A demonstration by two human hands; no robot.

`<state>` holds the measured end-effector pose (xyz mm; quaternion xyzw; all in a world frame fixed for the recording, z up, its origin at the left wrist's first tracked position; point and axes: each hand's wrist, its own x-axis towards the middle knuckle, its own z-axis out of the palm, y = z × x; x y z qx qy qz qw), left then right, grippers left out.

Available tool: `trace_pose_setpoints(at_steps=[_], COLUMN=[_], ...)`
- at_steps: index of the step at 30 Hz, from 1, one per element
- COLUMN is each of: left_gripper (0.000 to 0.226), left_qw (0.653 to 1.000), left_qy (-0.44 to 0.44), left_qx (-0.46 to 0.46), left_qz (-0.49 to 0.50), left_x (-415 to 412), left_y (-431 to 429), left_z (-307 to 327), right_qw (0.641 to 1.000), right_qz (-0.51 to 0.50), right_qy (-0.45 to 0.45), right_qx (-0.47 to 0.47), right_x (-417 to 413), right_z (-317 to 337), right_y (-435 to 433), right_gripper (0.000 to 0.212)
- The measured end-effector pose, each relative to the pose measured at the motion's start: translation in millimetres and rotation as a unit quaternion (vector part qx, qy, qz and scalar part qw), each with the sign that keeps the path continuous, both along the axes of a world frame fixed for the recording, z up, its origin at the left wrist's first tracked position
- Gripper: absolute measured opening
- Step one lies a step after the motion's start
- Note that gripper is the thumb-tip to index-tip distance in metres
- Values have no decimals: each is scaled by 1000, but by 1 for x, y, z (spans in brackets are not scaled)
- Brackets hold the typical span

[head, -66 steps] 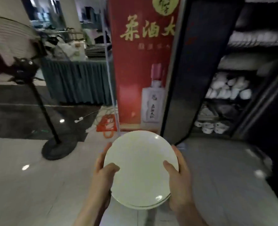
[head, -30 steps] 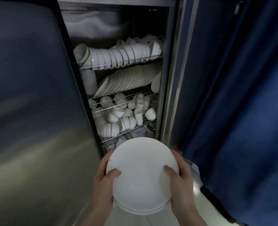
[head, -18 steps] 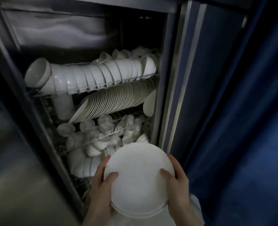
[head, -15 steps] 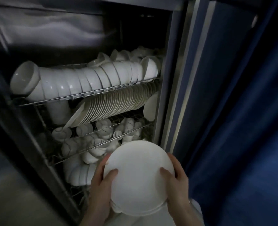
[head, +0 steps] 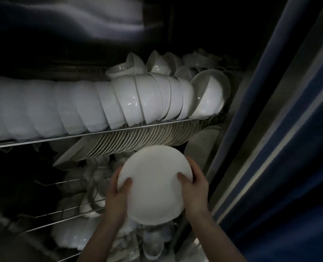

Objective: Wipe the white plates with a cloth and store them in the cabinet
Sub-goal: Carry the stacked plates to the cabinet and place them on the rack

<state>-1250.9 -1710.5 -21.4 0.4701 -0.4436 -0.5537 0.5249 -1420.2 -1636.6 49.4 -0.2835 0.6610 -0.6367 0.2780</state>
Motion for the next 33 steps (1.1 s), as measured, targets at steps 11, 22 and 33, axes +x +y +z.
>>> trace_pose_setpoints(at_steps=[11, 22, 33], left_gripper=[59, 44, 79], left_qw=[994, 942, 879], left_qy=[-104, -292, -452], left_qx=[-27, -124, -12], left_qz=[12, -111, -151], left_x=[-93, -102, -114], left_y=[-81, -86, -98], left_z=[-31, -38, -56], right_qw=[976, 958, 940], right_qz=[55, 35, 85], right_qy=[212, 281, 326], right_qx=[10, 49, 60], right_x=[-54, -59, -67], right_z=[16, 10, 19], right_y=[-92, -101, -108], right_gripper=[55, 57, 57])
